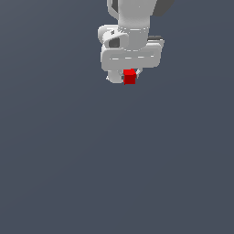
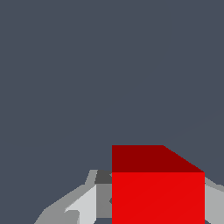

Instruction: Pick up the red cube and move it to a goal position.

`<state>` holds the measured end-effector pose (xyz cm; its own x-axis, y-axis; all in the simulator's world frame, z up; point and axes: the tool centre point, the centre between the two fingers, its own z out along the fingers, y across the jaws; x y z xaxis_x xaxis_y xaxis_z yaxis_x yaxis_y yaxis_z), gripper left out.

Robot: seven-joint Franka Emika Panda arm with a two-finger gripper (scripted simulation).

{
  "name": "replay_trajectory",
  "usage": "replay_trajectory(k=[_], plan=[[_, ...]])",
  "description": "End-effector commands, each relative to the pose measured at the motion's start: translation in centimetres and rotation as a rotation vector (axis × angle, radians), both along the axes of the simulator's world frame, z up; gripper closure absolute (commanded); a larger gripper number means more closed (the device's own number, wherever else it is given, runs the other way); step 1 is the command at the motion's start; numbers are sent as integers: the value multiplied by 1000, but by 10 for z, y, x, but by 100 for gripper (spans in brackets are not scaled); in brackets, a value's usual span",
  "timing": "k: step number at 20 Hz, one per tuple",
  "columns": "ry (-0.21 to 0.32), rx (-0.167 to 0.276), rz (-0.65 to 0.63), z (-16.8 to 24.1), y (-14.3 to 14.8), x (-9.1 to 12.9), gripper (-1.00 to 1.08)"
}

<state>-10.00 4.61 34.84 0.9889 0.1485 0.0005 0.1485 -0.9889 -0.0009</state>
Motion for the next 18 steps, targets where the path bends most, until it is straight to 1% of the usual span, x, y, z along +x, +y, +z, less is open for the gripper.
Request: replay_trajectory(k=[1,10,18], plan=[[0,0,0,26,-2,-1,108],[0,-1,-1,108,-7,-1,108],[0,-1,-1,150,-10,1,108]])
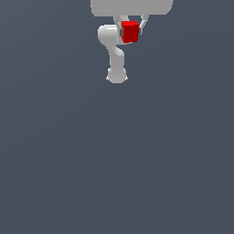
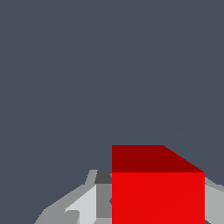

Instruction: Pick up the red cube and move it to a goal position.

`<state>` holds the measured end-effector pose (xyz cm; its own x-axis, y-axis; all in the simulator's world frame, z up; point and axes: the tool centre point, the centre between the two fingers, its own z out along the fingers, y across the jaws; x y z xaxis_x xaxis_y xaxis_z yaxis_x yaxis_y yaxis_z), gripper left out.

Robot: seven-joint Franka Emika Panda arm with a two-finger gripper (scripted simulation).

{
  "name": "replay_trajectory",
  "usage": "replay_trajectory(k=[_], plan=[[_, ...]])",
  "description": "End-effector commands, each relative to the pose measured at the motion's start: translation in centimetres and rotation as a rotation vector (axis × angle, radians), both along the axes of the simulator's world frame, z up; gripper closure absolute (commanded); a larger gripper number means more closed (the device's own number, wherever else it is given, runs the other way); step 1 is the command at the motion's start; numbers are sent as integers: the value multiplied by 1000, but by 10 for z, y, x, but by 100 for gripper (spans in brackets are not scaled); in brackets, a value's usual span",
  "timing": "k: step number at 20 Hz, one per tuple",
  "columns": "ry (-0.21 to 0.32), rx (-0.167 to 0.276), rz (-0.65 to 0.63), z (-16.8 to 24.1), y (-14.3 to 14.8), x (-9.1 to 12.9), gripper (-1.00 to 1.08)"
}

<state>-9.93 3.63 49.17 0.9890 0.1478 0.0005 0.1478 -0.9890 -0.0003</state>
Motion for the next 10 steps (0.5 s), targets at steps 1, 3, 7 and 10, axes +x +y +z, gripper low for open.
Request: replay_trajectory(k=[1,3,7,10], plan=[[0,0,0,10,-1,0,108],[0,0,0,15,-1,1,108],[0,0,0,20,-1,2,108],[0,0,0,19,-1,2,108]])
